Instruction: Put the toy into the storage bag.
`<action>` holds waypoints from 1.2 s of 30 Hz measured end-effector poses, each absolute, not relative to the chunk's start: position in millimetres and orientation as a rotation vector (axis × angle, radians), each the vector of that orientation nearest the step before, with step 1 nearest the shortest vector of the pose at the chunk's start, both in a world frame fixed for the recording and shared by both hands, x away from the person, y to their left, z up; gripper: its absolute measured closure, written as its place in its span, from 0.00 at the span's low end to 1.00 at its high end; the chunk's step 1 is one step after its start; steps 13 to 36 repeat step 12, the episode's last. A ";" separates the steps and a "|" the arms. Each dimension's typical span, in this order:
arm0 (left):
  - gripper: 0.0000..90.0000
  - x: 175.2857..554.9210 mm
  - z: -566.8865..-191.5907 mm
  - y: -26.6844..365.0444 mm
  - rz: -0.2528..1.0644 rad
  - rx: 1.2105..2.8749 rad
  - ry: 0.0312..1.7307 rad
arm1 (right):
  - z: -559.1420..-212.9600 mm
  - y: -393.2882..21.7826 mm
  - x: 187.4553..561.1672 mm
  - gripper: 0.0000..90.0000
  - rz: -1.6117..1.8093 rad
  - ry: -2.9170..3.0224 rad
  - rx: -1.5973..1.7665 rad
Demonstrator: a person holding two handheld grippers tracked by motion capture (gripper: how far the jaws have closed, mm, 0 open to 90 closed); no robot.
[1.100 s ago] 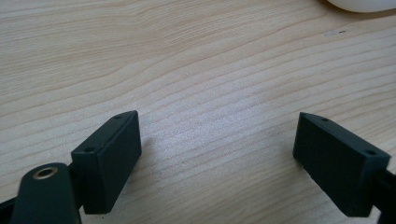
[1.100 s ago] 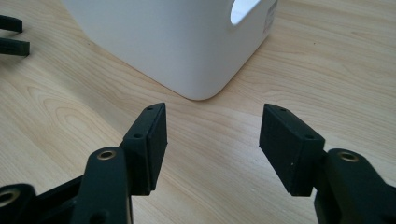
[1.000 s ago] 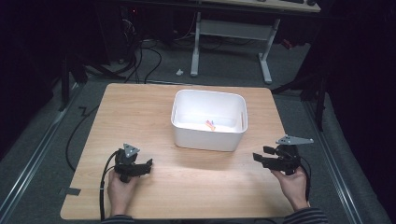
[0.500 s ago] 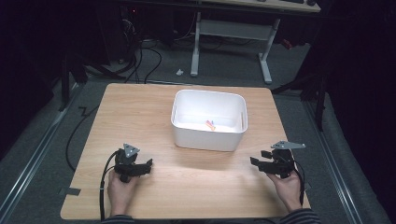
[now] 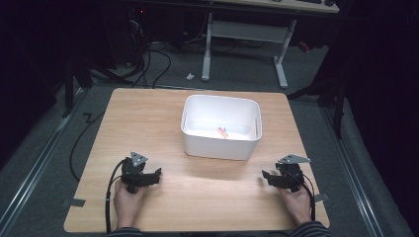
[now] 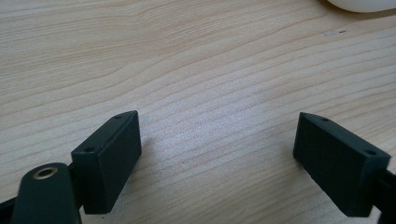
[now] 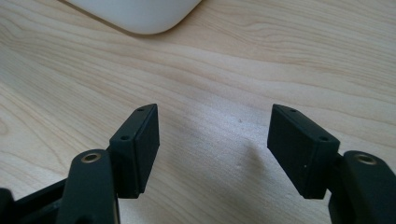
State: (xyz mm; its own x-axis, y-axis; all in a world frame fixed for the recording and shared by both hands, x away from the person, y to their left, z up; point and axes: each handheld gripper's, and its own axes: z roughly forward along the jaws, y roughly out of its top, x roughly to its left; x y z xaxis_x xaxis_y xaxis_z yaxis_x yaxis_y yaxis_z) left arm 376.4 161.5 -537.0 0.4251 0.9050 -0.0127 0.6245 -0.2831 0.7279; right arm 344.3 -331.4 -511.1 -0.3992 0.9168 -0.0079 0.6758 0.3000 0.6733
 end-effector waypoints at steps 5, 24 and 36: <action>0.17 376.4 -537.0 161.5 0.541 2.015 1.288 | -524.3 -329.2 344.5 0.34 0.818 2.163 1.409; 0.17 376.4 -537.0 161.5 0.541 2.016 1.288 | -530.5 -332.3 342.8 0.28 0.883 2.120 1.408; 0.17 376.4 -537.0 161.5 0.541 2.016 1.288 | -530.5 -332.3 342.8 0.28 0.883 2.120 1.408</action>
